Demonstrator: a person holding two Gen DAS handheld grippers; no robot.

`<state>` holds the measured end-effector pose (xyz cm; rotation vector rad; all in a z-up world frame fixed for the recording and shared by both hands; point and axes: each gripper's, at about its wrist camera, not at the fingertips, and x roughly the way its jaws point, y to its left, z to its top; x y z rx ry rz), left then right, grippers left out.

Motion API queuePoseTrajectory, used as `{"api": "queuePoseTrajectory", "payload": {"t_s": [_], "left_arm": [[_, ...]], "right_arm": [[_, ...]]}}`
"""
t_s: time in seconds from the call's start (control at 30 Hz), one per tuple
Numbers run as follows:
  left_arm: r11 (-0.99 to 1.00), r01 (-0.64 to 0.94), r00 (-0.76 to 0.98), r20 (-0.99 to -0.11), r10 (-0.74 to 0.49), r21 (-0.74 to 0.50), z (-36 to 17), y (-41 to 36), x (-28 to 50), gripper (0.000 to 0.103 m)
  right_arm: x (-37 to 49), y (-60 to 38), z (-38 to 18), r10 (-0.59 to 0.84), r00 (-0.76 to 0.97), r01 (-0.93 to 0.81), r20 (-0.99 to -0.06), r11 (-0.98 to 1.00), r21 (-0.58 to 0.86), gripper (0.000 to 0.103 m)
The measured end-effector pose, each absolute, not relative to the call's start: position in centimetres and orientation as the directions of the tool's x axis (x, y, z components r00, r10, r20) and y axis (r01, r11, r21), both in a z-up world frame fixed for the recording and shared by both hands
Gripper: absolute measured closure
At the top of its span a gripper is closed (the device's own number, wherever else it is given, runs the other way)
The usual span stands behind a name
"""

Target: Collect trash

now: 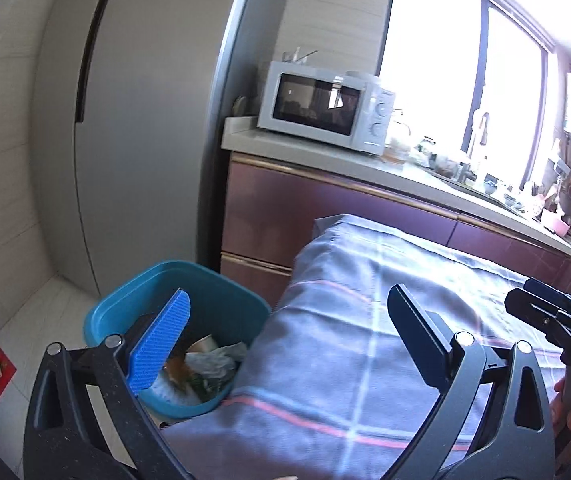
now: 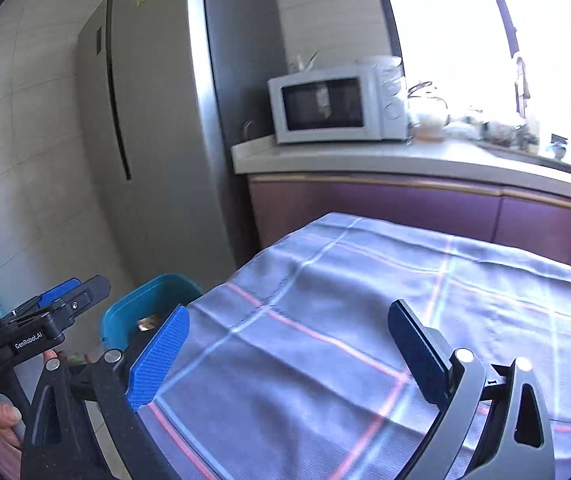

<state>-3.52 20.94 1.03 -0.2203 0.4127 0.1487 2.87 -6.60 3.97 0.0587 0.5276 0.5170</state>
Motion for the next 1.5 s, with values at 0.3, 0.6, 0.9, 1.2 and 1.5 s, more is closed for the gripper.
{"api": "queuePoseTrajectory", "payload": {"t_s": [0.3, 0.6, 0.9, 1.2, 1.5], "left_arm": [[0.990, -0.106, 0.940, -0.333, 0.068, -0.098, 3.7, 14.5, -4.2, 0.006], [0.996, -0.059, 0.957, -0.286, 0.038, -0.063, 4.6, 10.7, -5.4, 0.006], [0.998, -0.045, 0.966, -0.257, 0.036, -0.032, 4.8, 9.1, -6.2, 0.006], [0.999, -0.042, 0.968, -0.247, 0.036, -0.021, 4.8, 8.6, -6.6, 0.006], [0.999, -0.044, 0.968, -0.248, 0.037, -0.024, 4.9, 8.6, -6.6, 0.006]], "right_arm": [[0.2, -11.0, 4.3, 0.368, 0.843, -0.335, -0.392, 0.930, 0.151, 0.007], [-2.2, -13.6, 4.9, 0.300, 0.891, -0.272, -0.342, 0.954, 0.128, 0.007], [-3.3, -14.8, 4.9, 0.272, 0.907, -0.242, -0.323, 0.962, 0.129, 0.007], [-3.6, -15.0, 4.8, 0.262, 0.909, -0.231, -0.323, 0.964, 0.131, 0.007], [-3.8, -15.4, 4.8, 0.255, 0.914, -0.226, -0.316, 0.966, 0.127, 0.007]]}}
